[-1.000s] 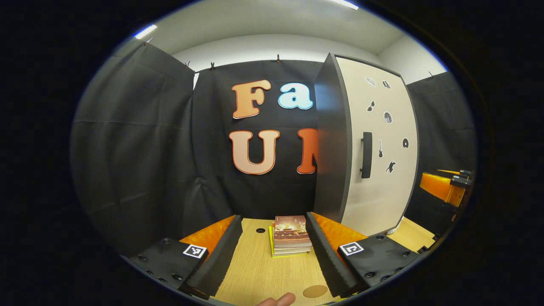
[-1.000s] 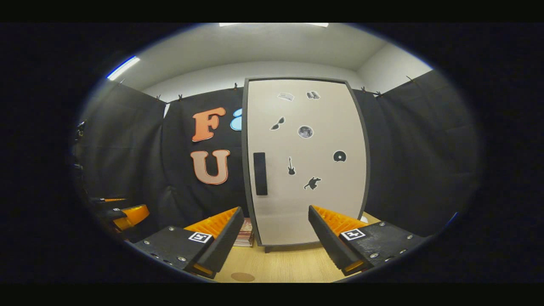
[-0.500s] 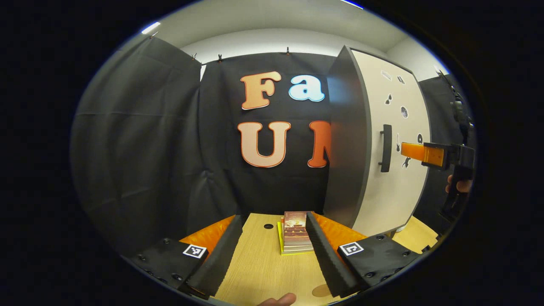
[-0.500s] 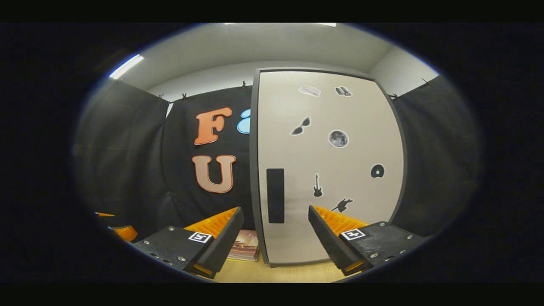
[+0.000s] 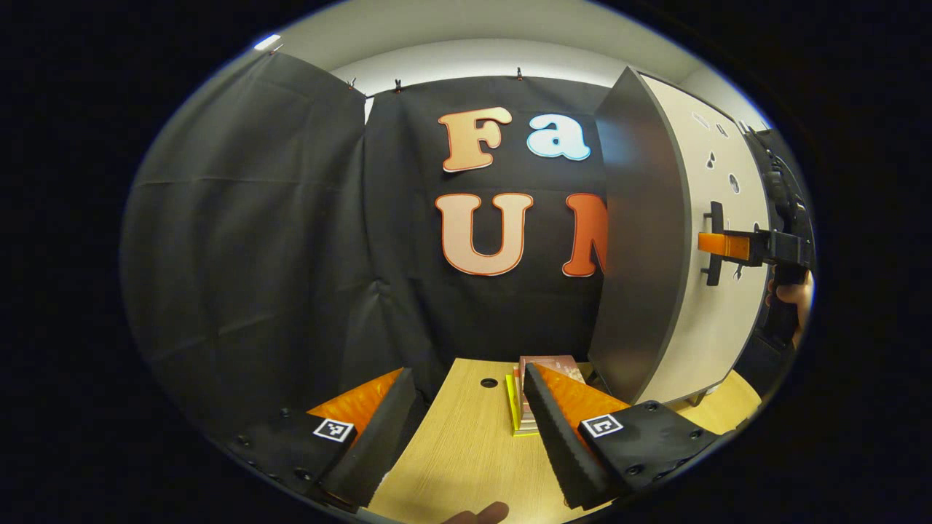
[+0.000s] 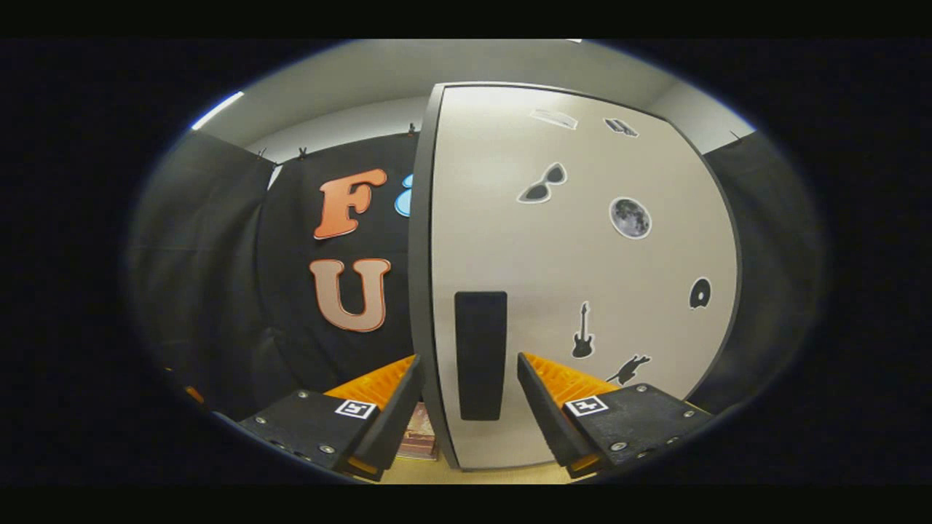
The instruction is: Open the cabinet door with the right hand, grasp the bottle in the cabinet with the left hand and place it on the coaster, then close the cabinet door with the right hand.
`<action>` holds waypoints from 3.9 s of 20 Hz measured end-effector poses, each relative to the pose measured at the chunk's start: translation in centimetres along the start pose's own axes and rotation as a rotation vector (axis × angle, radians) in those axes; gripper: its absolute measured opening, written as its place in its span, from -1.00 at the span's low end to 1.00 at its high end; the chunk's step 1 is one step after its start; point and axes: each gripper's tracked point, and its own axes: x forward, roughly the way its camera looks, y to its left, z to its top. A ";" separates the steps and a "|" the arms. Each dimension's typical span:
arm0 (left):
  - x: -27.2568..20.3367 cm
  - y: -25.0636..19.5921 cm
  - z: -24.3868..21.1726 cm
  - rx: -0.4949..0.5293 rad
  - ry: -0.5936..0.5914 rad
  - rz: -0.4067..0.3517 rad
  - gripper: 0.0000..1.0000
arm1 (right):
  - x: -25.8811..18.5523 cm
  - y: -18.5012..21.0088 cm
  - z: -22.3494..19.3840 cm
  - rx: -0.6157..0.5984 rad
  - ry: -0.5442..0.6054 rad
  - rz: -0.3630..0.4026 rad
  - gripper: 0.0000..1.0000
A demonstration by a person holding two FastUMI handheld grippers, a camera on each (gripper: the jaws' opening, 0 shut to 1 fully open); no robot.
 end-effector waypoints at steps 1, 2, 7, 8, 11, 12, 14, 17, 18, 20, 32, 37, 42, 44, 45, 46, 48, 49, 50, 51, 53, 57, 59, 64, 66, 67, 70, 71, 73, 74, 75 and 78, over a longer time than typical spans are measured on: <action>0.1 0.2 -0.2 0.003 0.004 0.002 0.96 | 0.2 0.0 -0.2 0.002 0.004 -0.004 0.49; 0.2 0.3 -0.3 0.005 0.005 0.004 0.96 | 0.3 -0.1 -0.3 0.005 0.006 -0.010 0.43; 0.4 0.6 -0.6 0.015 0.008 -0.005 0.96 | 0.1 -0.6 -0.2 0.013 0.008 -0.030 -0.26; 0.4 0.5 -0.5 0.016 0.006 -0.009 0.96 | -0.1 -0.6 -0.1 0.006 0.007 -0.030 -0.29; -0.2 0.0 -0.5 0.023 0.002 -0.020 0.96 | -0.8 -0.7 -0.2 -0.006 0.005 -0.028 -0.30; -0.6 -0.3 -0.6 0.026 0.005 -0.025 0.96 | -1.1 -0.7 -0.2 0.002 0.006 -0.024 -0.33; -1.4 -1.1 -0.7 0.031 0.006 -0.039 0.96 | -1.9 -0.5 -0.2 0.003 0.014 -0.015 -0.36; -2.9 -2.1 -0.2 0.042 -0.006 -0.052 0.96 | -2.9 -0.7 -0.2 0.007 0.028 -0.016 -0.43; -3.4 -2.4 0.0 0.046 -0.011 -0.056 0.96 | -3.2 -0.7 -0.1 0.014 0.025 -0.014 -0.51; -4.4 -3.1 0.3 0.053 -0.019 -0.060 0.96 | -4.0 -0.7 0.1 0.022 0.026 -0.009 -0.51; -11.8 -9.9 1.2 0.113 -0.052 -0.110 0.97 | -10.3 -3.8 0.0 0.089 0.013 0.016 -0.59; -14.1 -14.3 0.9 0.120 -0.050 -0.157 0.90 | -11.6 -5.5 -0.1 0.083 0.009 0.001 -0.63; -16.0 -18.7 -0.3 0.113 -0.026 -0.205 1.00 | -12.5 -6.6 -0.1 0.098 0.011 -0.015 -0.68; -16.7 -20.1 -0.4 0.110 -0.022 -0.215 0.94 | -12.7 -7.4 -0.1 0.085 0.010 -0.026 -0.80; -16.9 -20.7 -0.5 0.108 -0.019 -0.216 1.00 | -12.7 -7.6 -0.2 0.088 0.010 -0.029 -0.71; -17.1 -21.3 -0.7 0.103 -0.014 -0.220 1.00 | -12.8 -7.7 -0.1 0.093 0.010 -0.033 -0.71; -17.5 -22.4 -0.9 0.091 -0.006 -0.222 1.00 | -12.9 -8.2 -0.1 0.088 0.010 -0.043 -0.71; -17.8 -22.8 -1.1 0.086 -0.002 -0.222 0.95 | -13.0 -8.5 -0.2 0.086 0.012 -0.050 -0.71; -18.0 -23.3 -1.2 0.081 0.003 -0.222 0.95 | -13.1 -8.8 -0.2 0.081 0.012 -0.056 -0.75; -18.3 -23.7 -1.4 0.079 0.005 -0.220 0.95 | -13.2 -9.3 -0.3 0.079 0.014 -0.065 -0.71; -18.6 -24.5 -1.6 0.075 0.008 -0.214 0.94 | -13.2 -9.8 -0.1 0.082 0.007 -0.076 -0.80; -19.1 -26.4 -2.3 0.065 0.020 -0.211 1.00 | -13.3 -10.5 -0.3 0.085 0.007 -0.087 -0.71; -19.3 -27.1 -2.3 0.067 0.022 -0.209 0.90 | -13.2 -11.2 -0.2 0.070 0.008 -0.093 -0.88; -19.3 -28.4 -2.5 0.068 0.023 -0.205 0.96 | -13.2 -12.7 -0.3 0.063 0.014 -0.122 -0.83; -19.3 -28.6 -2.7 0.070 0.027 -0.203 0.96 | -13.1 -12.7 -0.3 0.080 0.012 -0.127 -0.89; -19.3 -28.7 -2.5 0.071 0.027 -0.198 0.95 | -13.2 -12.6 -0.3 0.090 0.010 -0.127 -0.68; -19.0 -28.9 -2.4 0.074 0.027 -0.188 0.95 | -13.0 -12.3 -0.2 0.119 0.007 -0.103 -0.84; -18.9 -29.0 -2.4 0.075 0.028 -0.184 0.96 | -13.1 -12.4 -0.2 0.117 0.006 -0.100 -0.84; -18.7 -29.0 -2.2 0.074 0.024 -0.176 0.95 | -13.3 -12.7 -0.2 0.097 -0.001 -0.118 -0.85; -18.4 -29.0 -2.1 0.072 0.020 -0.175 0.95 | -13.1 -12.7 0.0 0.089 -0.006 -0.123 -0.85; -18.3 -29.2 -1.9 0.070 0.017 -0.175 0.96 | -13.3 -12.7 0.3 0.092 -0.016 -0.127 -0.85; -16.6 -30.3 -1.3 0.070 0.002 -0.189 0.96 | -13.3 -12.4 1.2 0.102 -0.070 -0.132 -0.85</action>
